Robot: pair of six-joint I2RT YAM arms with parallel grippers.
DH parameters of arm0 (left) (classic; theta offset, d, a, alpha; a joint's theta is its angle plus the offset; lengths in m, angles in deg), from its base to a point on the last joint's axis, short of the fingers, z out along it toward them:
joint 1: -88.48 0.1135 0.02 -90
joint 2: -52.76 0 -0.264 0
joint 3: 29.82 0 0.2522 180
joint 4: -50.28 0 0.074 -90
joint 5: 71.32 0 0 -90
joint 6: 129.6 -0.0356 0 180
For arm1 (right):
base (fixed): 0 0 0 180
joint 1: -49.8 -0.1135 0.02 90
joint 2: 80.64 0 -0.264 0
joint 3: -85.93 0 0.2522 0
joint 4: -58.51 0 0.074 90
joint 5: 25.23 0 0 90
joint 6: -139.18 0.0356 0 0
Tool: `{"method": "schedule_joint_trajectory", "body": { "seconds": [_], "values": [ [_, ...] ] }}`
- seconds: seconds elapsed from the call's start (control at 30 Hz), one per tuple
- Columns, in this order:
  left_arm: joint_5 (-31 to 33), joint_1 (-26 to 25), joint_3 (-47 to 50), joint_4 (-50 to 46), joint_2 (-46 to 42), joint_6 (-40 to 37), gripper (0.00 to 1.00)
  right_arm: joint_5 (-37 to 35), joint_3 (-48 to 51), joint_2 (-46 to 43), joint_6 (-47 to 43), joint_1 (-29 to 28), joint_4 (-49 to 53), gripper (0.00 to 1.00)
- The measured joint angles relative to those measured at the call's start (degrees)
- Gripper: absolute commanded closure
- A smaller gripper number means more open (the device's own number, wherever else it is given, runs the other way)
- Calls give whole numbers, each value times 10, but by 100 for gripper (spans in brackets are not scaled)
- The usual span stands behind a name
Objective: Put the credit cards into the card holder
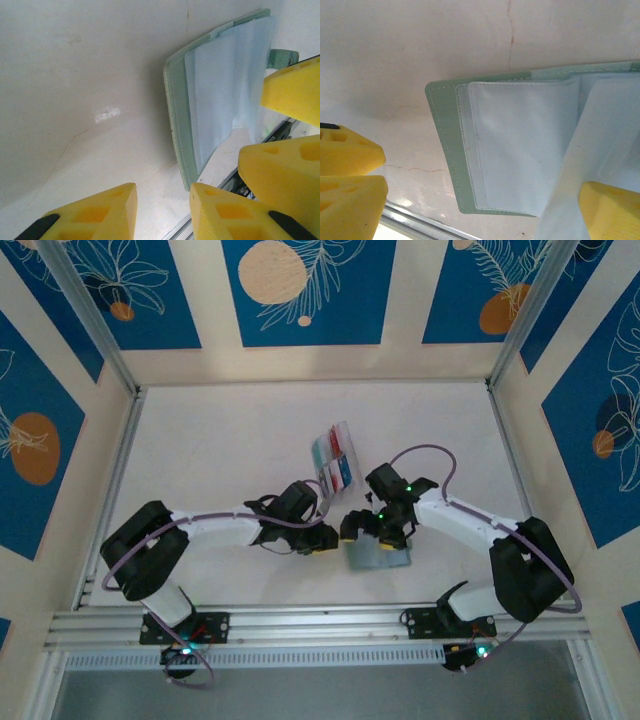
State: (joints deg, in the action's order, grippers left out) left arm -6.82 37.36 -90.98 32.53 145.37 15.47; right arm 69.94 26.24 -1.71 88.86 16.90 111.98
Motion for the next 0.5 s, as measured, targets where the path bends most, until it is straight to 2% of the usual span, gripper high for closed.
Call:
{"method": "schedule_joint_trajectory", "body": {
  "seconds": [0.17,0.27,0.4,0.47,0.5],
  "values": [
    [0,2,-3,1,-3,4,73,-5,15,-4,7,14,1,4],
    [0,3,-10,0,-5,5,74,-18,24,-25,19,23,9,12],
    [-1,3,-29,-3,-4,5,76,-50,39,-73,42,39,28,33],
    [-5,3,-40,-5,-3,3,77,-65,46,-95,56,51,37,48],
    [-8,3,-47,-6,1,3,77,-72,49,-105,60,58,43,51]
  ]
}}
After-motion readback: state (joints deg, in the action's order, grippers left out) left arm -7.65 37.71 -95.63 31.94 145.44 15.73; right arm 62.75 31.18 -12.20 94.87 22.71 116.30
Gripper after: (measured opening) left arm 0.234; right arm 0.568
